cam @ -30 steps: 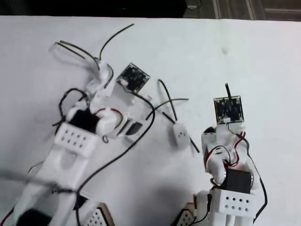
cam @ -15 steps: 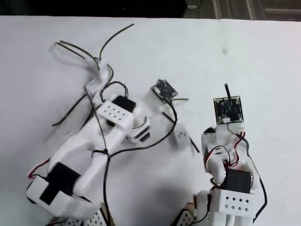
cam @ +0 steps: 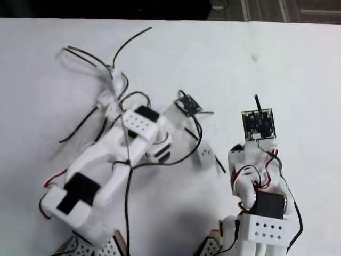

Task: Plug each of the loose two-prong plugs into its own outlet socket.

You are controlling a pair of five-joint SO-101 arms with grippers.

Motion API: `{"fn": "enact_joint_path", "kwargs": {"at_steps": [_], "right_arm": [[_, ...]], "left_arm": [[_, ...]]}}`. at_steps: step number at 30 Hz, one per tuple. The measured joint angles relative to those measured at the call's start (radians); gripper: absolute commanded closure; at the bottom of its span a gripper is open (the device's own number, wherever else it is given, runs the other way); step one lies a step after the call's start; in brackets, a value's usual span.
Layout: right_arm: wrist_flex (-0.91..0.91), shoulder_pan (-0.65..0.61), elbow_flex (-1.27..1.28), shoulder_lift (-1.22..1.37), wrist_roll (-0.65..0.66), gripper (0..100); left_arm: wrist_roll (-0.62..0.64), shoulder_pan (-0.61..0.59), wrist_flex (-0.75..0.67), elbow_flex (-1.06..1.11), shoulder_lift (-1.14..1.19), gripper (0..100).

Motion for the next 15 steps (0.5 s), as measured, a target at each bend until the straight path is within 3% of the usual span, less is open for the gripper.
{"fn": "enact_joint_path", "kwargs": {"at_steps": [9,15], "right_arm": [[0.002,0.000,0.000,0.000,0.000,98.1],[0.002,0.000,0.000,0.000,0.000,98.1]], "left_arm": [[-0.003,-0.166,0.201,-0.336,0.311,82],[-0.009,-0.178,0.229,-0.408,0.354,85]]}}
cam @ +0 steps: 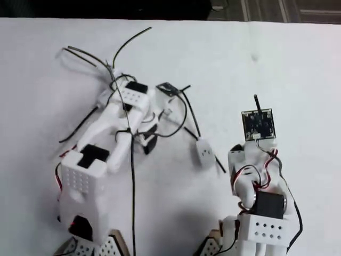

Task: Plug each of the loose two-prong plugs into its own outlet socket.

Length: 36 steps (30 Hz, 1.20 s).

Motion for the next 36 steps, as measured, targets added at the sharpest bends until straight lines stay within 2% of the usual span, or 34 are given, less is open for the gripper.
{"fn": "enact_joint_path", "kwargs": {"at_steps": [4,7,14,20,28,32,36], "right_arm": [[0.000,0.000,0.000,0.000,0.000,98.1],[0.000,0.000,0.000,0.000,0.000,98.1],[0.000,0.000,0.000,0.000,0.000,98.1],[0.000,0.000,0.000,0.000,0.000,98.1],[0.000,0.000,0.000,0.000,0.000,98.1],[0.000,0.000,0.000,0.000,0.000,98.1],[0.000,0.000,0.000,0.000,0.000,98.1]], "left_arm": [[0.000,0.000,0.000,0.000,0.000,90],[0.002,0.002,0.002,0.008,-0.012,90],[0.003,0.048,-0.008,0.207,-0.245,73],[0.023,0.006,-0.002,0.275,-0.434,71],[-0.032,-0.075,-0.023,0.285,-0.454,71],[-0.032,-0.060,-0.055,0.319,-0.454,71],[-0.032,0.015,-0.080,0.361,-0.454,71]]}}
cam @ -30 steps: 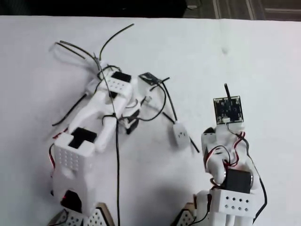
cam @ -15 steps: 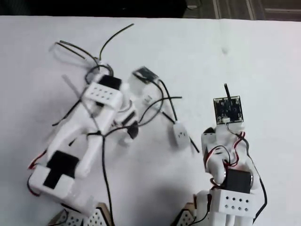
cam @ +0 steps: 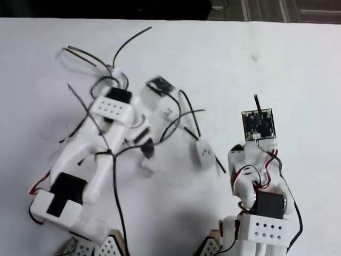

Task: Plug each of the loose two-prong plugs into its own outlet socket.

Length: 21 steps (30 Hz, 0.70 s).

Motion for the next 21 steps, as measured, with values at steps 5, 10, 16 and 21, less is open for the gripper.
{"fn": "enact_joint_path", "kwargs": {"at_steps": [5,10,16,21], "right_arm": [[0.000,0.000,0.000,0.000,0.000,98.1],[0.000,0.000,0.000,0.000,0.000,98.1],[0.000,0.000,0.012,0.000,0.000,98.1],[0.000,0.000,0.012,0.000,0.000,98.1]], "left_arm": [[0.037,0.098,-0.005,0.012,0.000,71],[0.087,0.192,-0.005,0.015,0.000,71],[0.120,0.218,-0.005,0.015,-0.002,71],[0.120,0.218,-0.011,0.084,0.014,71]]}}
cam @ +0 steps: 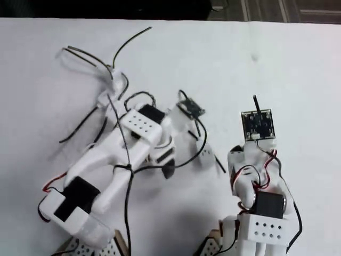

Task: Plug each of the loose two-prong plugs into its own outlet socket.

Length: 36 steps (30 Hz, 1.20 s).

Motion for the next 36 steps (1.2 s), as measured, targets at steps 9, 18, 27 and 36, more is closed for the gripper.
{"fn": "enact_joint_path", "kwargs": {"at_steps": [9,18,27,36], "right_arm": [[0.000,0.000,0.000,0.000,0.000,98.1],[0.000,0.000,0.000,0.000,0.000,98.1],[0.000,0.000,0.000,0.000,0.000,98.1],[0.000,0.000,0.000,0.000,0.000,98.1]], "left_arm": [[-0.040,-0.166,0.037,-0.157,0.239,71],[-0.123,-0.304,0.172,-0.338,0.305,71],[-0.123,-0.304,0.259,-0.361,0.061,71],[-0.123,-0.333,0.238,-0.324,0.026,71]]}}
